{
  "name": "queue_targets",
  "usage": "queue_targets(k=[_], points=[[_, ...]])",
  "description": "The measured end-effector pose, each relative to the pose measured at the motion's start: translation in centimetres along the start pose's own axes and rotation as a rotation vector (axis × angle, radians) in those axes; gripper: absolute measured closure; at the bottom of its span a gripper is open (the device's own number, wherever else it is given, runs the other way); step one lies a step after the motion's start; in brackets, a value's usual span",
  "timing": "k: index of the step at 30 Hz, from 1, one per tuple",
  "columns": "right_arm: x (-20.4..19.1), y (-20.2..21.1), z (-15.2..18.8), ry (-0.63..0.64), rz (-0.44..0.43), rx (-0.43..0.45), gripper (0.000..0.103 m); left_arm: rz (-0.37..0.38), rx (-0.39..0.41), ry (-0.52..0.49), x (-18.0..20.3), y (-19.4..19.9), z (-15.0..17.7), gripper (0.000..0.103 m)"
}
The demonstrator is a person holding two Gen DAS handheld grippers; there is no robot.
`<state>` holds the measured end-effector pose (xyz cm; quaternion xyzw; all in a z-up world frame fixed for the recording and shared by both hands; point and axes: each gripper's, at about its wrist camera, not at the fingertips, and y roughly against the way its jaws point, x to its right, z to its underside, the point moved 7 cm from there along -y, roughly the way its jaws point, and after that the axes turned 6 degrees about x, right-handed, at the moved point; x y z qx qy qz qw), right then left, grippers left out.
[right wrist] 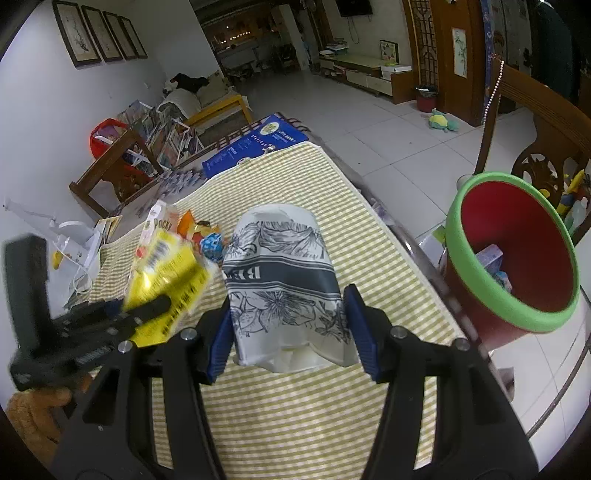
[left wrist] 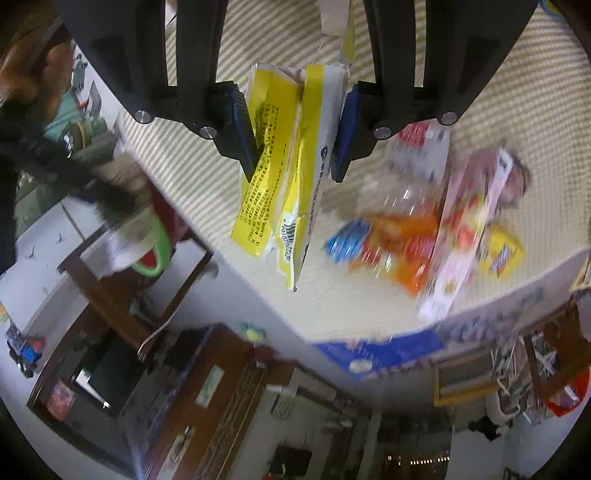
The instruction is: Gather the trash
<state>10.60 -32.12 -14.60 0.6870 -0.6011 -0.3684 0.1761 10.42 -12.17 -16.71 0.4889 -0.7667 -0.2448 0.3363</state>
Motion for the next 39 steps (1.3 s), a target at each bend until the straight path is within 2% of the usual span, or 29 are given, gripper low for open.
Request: queue_targets(k=[4,12,23,39], points=[[1.4,-0.1,-1.2,0.005,-0.009,0.008,0.049,0.013,0.054,0.002,2.7,0.0,-2.7,0.065],[5.0,0.0,-3.4,0.008,-0.013,0.017,0.049,0.027,0.088,-0.007,6.4,-1.2,-4.3,0.065],[10.8,1.0,-5.0,-0.022,-0.005,0.034,0.049,0.034,0.092,-0.027,11.9,-3.6,-5.8,0.065],[18.4,3.0,-5.4,-0.106,0.031,0.064,0.049,0.069,0.062,-0.102,18.8,-6.9,-6.5,0.064]])
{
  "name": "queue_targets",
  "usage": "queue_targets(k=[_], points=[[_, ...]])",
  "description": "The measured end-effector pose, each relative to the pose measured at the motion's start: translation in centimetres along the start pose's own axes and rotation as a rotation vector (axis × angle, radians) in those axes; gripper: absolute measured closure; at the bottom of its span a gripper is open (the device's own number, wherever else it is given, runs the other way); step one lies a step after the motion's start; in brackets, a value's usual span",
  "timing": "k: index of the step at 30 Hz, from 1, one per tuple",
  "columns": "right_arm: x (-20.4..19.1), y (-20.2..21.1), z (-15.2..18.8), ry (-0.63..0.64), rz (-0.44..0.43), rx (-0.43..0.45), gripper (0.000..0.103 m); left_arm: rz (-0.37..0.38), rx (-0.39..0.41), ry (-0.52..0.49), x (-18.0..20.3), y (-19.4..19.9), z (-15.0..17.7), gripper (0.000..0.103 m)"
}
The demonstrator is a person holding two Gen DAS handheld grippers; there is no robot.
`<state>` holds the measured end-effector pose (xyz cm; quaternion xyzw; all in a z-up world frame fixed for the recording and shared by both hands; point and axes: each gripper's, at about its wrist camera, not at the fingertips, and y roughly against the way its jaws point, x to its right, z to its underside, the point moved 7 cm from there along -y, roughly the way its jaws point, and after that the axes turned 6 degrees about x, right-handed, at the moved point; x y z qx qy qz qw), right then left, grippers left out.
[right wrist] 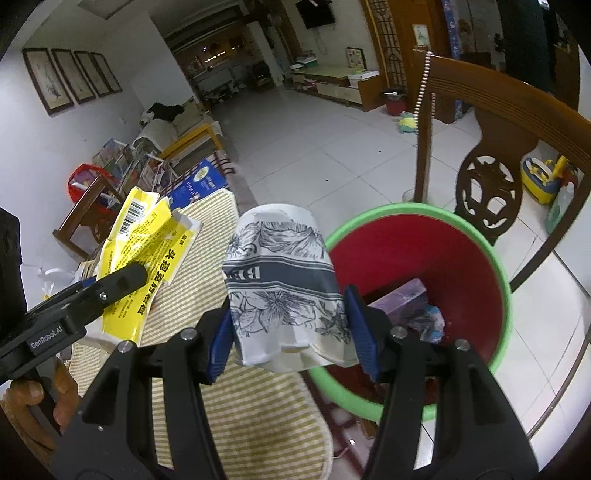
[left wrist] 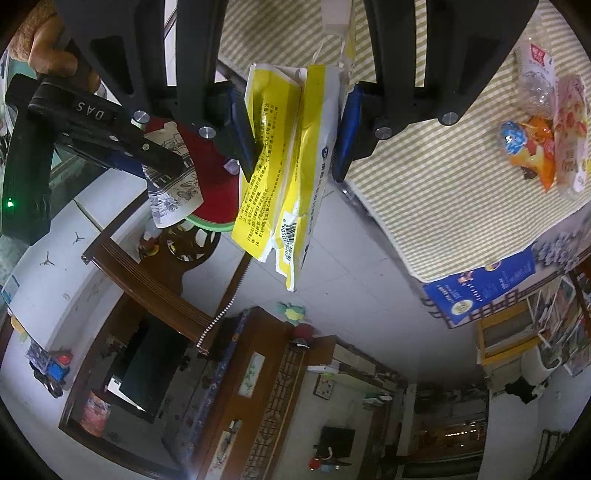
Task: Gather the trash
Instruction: 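Carry the yellow packets in the left tool and the paper cup in the right tool over the bin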
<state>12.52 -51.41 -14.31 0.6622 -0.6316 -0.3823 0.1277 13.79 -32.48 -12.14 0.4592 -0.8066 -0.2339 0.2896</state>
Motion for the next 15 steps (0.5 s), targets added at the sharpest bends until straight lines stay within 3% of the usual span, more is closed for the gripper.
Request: queue_targets(k=[15], points=[[7.9,0.9,-0.9,-0.100,0.089,0.021,0.049,0.087,-0.085,-0.078,6.3,-5.0,0.1,0.064]])
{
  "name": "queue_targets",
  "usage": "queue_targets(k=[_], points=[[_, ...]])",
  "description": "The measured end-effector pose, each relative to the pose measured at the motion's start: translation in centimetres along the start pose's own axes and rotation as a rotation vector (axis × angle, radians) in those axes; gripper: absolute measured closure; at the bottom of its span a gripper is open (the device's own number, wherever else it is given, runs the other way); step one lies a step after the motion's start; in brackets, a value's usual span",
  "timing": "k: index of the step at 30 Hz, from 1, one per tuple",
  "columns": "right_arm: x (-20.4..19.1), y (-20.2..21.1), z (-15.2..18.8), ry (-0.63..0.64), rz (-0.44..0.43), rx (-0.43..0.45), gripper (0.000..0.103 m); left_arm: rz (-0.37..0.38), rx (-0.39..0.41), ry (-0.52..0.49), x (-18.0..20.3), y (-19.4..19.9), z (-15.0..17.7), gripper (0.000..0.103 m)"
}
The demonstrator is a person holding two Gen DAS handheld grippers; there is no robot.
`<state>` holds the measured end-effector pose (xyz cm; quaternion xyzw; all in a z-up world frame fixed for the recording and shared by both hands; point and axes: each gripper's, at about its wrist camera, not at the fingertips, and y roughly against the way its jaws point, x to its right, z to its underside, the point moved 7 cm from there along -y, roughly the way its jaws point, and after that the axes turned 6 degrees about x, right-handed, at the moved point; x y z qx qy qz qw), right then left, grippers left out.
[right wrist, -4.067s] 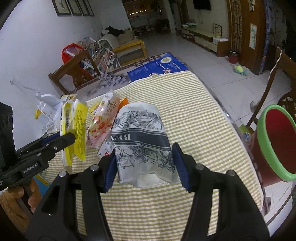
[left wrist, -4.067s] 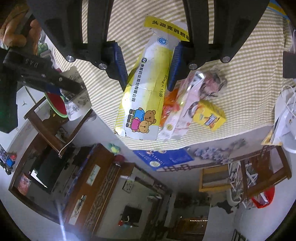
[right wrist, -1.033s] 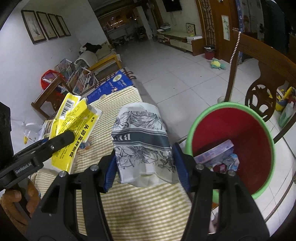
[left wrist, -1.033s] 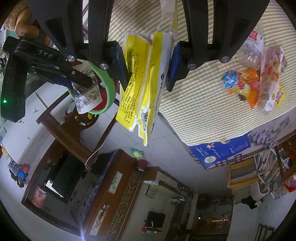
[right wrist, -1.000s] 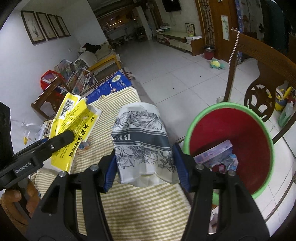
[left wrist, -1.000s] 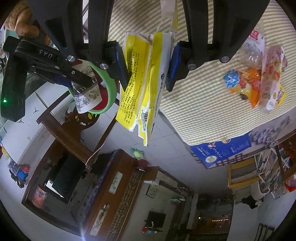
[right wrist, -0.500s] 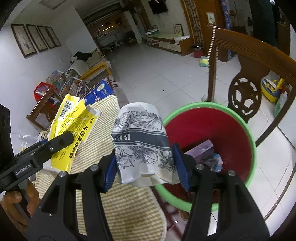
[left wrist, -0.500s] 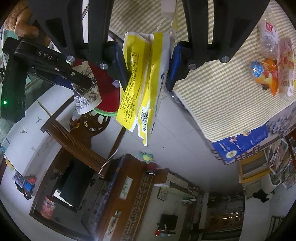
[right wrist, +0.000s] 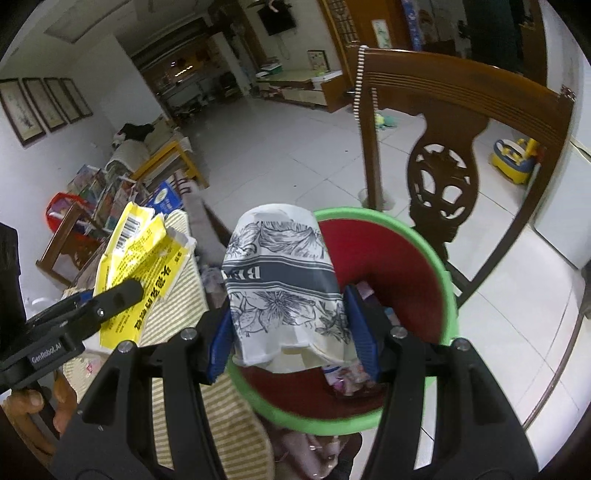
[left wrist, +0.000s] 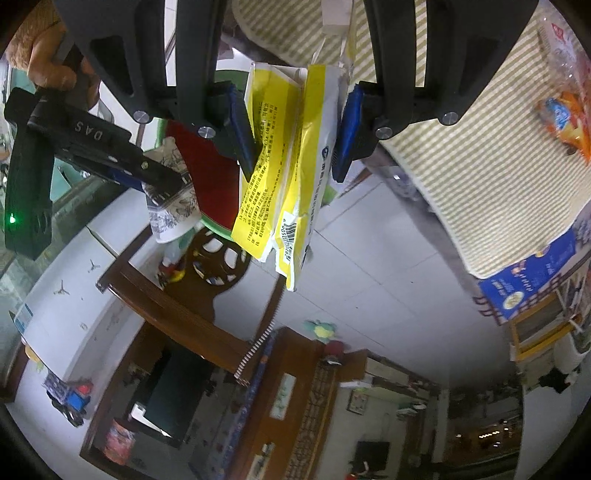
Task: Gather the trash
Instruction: 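Carry the yellow packets in the left tool and the paper cup in the right tool over the bin, then open the left tool over the bin while the right tool releases the paper cup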
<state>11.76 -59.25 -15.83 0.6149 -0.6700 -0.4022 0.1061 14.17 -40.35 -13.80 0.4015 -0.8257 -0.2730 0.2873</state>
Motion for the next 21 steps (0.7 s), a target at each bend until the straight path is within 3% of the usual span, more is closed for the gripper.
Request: queue_targets(k=[9,10,11,12,21], points=[[3.5,-0.2,0.0,-0.044,0.056,-0.008,0.046,0.067,-0.068,-0.058,3.6,-3.7,0.1,0.060],[3.7,-0.3,0.0,-0.035,0.072,-0.012,0.043,0.067,-0.072,-0.059,3.8,-3.9,0.0,0.059],[3.9,-0.2,0.0,-0.034,0.090,-0.005,0.027,0.067,-0.071,-0.057,3.8,-4.0,-0.1,0.050],[4.0,0.0,-0.1,-0.039,0.094,0.007,0.022,0.070,-0.063,-0.052,3.8,-4.0,-0.2,0.047],[2.3,0.0,0.5,-0.049,0.062,-0.004,0.022,0.017,-0.045,0.009,-0.2,-2.2,0.7,0.047]])
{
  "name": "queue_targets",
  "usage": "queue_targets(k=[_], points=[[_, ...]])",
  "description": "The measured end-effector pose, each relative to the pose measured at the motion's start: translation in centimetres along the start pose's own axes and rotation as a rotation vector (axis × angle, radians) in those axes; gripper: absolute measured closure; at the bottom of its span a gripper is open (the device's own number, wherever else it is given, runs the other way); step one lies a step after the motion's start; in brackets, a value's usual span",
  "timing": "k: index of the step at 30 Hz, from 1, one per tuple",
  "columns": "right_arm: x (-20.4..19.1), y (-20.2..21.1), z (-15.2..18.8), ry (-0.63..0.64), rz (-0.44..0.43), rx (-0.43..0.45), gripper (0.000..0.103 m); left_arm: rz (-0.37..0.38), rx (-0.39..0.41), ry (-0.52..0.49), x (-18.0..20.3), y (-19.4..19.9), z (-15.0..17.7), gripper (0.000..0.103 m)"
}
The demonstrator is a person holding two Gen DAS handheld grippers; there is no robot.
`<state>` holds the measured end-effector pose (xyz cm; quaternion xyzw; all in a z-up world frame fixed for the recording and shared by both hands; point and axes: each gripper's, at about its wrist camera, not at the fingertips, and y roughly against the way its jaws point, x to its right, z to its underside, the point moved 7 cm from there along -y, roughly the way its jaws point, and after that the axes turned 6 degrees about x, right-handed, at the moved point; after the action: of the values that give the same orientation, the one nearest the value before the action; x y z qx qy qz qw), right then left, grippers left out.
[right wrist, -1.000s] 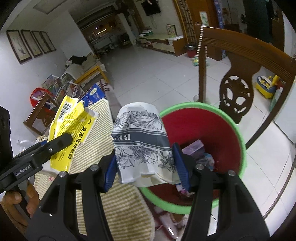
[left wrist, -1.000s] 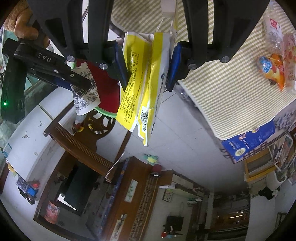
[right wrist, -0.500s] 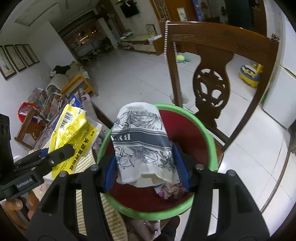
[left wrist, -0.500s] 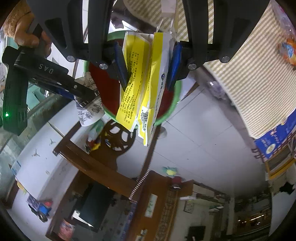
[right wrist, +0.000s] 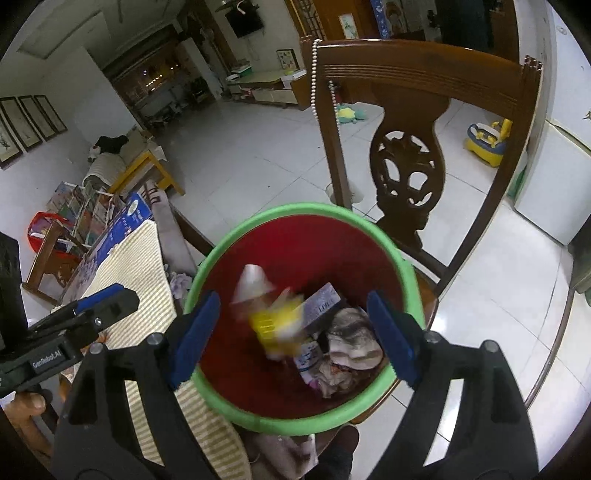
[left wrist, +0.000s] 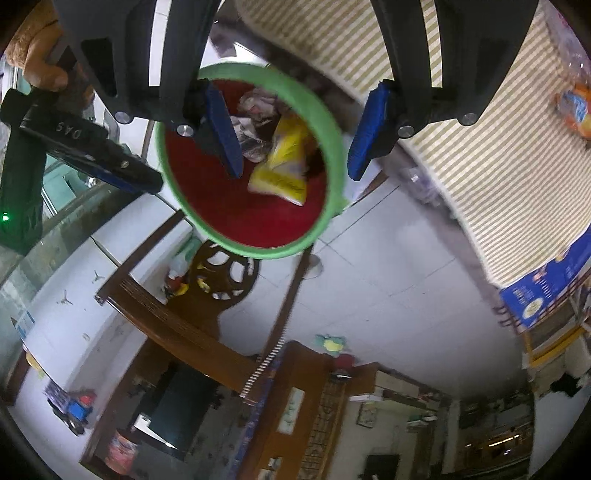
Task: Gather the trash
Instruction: 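Open the left tool over the bin while the right tool releases the paper cup, then grasp the pink Pocky box with the left tool while the right tool grasps the clear water bottle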
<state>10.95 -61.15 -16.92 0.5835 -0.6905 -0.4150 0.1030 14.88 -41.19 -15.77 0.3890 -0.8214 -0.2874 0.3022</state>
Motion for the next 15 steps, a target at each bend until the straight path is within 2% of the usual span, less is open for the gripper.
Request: queue_targets(k=[9,12,15], points=[[-7.8,-0.7,2.2,0.074,-0.071,-0.033,0.022,-0.142,0.032,0.121,-9.4,5.5,3.7,0.045],[-11.0,-1.1,3.5,0.102,-0.101,-0.054,0.022,-0.225,0.042,0.185,-14.5,8.4,5.9,0.041],[-14.3,-1.4,4.8,0.133,-0.133,-0.077,0.022,-0.311,0.057,0.237,-19.3,10.9,7.1,0.040]])
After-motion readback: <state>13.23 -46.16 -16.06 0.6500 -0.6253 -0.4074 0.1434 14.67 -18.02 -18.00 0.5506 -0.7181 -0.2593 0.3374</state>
